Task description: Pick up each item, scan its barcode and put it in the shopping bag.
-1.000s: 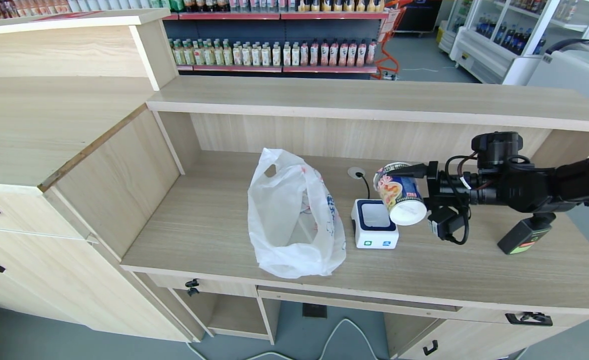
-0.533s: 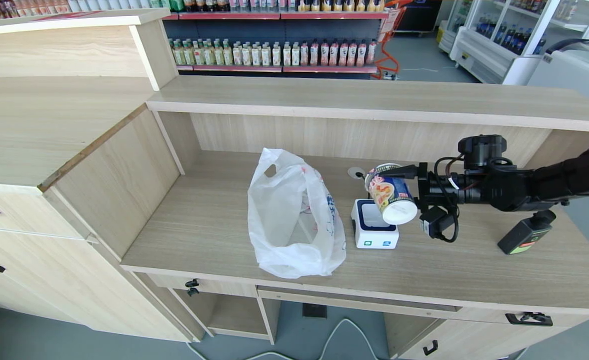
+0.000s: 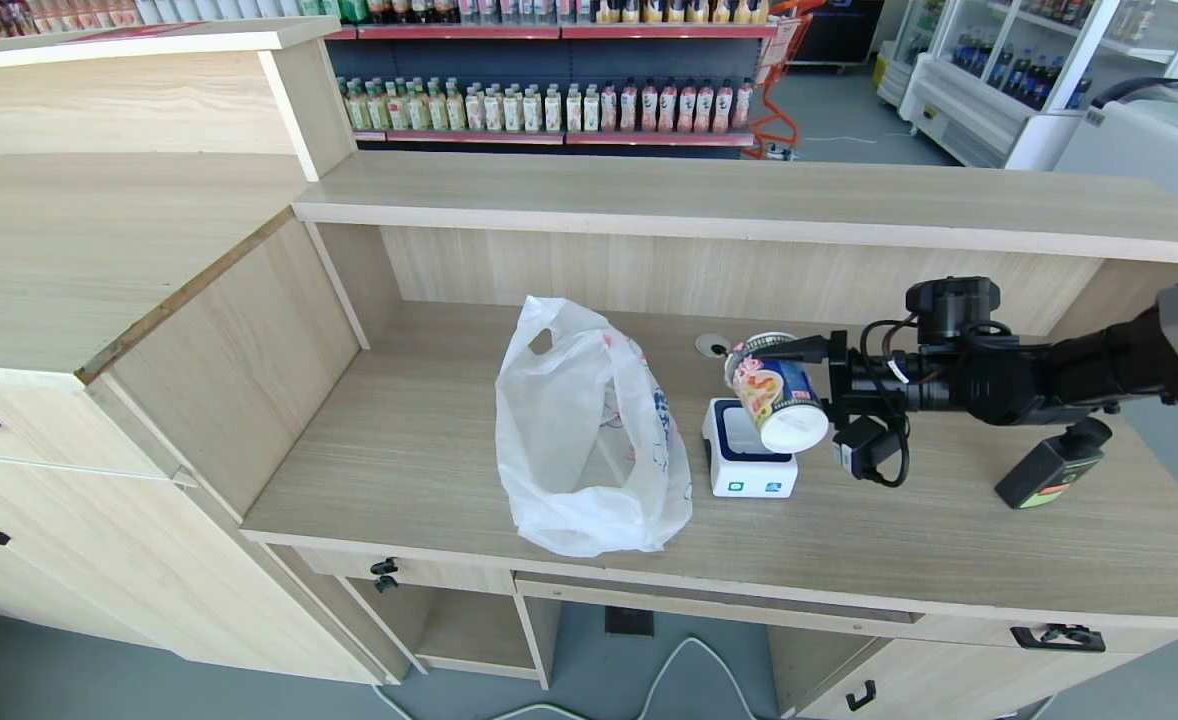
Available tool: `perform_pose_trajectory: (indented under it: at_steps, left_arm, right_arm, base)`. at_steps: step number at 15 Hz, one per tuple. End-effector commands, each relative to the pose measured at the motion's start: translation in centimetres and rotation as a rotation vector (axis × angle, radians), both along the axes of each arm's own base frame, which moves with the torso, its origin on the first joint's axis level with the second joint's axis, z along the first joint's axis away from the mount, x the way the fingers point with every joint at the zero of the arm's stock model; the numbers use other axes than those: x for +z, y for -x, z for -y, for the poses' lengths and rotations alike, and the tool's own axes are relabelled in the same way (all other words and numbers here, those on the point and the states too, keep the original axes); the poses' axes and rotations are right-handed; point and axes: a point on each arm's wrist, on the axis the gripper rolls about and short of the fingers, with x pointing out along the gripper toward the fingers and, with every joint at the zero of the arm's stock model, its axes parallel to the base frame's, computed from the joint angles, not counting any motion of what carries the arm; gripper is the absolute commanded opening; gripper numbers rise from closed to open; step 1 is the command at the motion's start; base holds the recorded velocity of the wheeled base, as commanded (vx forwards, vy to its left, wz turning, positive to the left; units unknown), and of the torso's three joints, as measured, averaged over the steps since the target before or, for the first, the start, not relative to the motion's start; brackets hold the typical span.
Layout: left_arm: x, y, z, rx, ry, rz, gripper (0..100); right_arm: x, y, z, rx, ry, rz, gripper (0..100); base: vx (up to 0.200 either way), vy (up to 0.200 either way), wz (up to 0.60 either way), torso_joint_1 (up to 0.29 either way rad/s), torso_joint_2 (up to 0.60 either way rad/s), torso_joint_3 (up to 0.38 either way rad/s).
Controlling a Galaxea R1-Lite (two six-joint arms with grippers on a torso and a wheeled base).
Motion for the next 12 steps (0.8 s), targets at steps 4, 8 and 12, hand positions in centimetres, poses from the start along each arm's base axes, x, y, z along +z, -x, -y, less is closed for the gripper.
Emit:
perform_pose_trajectory:
  at_steps: [4,8,12]
  left_arm:
    - [0.0,0.0,0.0,0.001,0.000,-0.001,100]
    - [0.0,0.0,0.0,0.001,0.000,-0.001,100]
    - [0.0,0.0,0.0,0.001,0.000,-0.001,100]
  right_arm:
    - [0.3,0.6,0.4,-0.002,-0.001,-0.016,0]
    - [2.4,3.1,1.1,-0.009,-0.008,-0.105,0]
    - [6.5,6.1,1.2,-0.047,-0.070,-0.222,0]
  base:
    - [0.000,0.000,0.00,0.000,0.00,0.000]
    - [0.000,0.000,0.00,0.000,0.00,0.000]
    - [0.000,0.000,0.00,0.000,0.00,0.000]
